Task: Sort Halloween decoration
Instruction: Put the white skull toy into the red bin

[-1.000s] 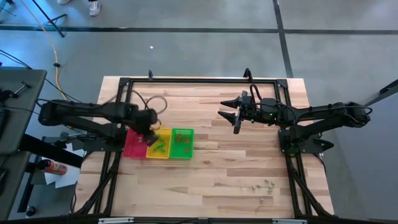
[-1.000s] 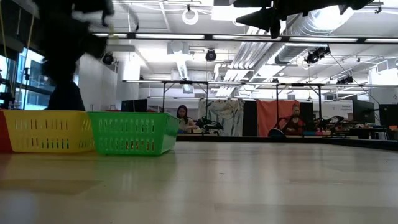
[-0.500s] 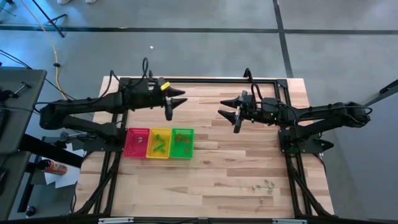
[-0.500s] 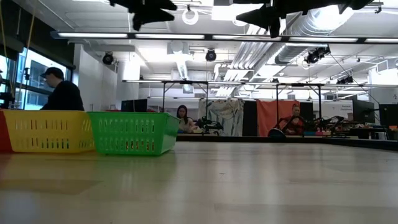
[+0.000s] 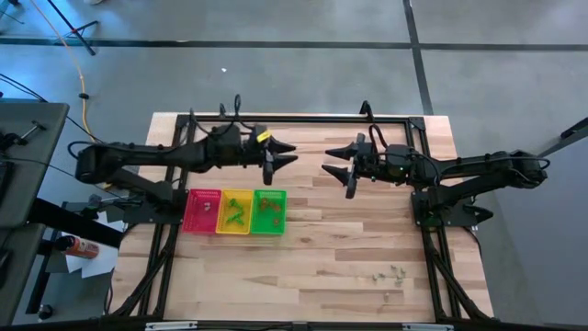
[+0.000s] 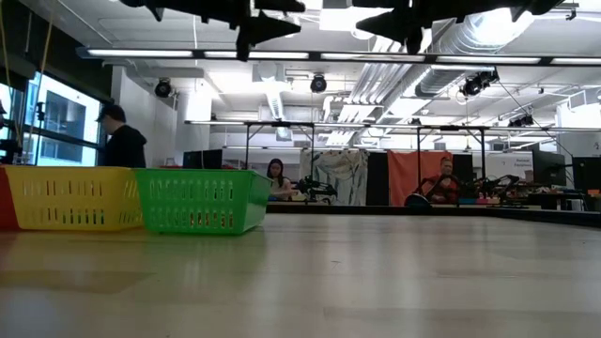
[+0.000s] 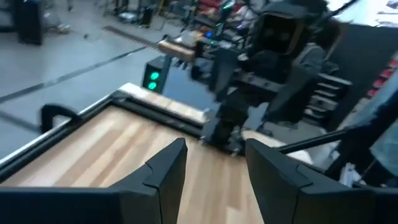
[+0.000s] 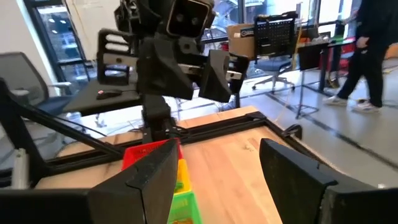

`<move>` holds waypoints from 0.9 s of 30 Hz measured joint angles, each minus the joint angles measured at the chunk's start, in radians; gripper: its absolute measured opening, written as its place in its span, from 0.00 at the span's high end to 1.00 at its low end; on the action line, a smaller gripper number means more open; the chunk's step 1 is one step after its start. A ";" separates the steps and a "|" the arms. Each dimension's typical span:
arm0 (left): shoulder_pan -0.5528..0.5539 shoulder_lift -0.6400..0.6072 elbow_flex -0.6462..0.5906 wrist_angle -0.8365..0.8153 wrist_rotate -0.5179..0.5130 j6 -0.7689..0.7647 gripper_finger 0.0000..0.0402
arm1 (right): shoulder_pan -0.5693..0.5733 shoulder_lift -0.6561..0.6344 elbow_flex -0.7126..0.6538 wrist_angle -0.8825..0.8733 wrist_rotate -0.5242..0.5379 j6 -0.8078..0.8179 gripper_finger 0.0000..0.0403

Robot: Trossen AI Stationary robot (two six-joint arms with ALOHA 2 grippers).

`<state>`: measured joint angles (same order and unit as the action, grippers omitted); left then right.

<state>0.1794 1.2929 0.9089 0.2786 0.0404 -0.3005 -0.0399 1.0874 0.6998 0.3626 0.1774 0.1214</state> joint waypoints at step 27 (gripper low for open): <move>-0.065 0.036 0.000 0.005 -0.018 -0.064 0.61 | 0.410 0.030 0.000 -0.274 -0.208 1.182 0.45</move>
<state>0.1148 1.3288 0.9089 0.2839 0.0228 -0.3648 0.3703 1.1171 0.7002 0.0886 -0.0307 1.3034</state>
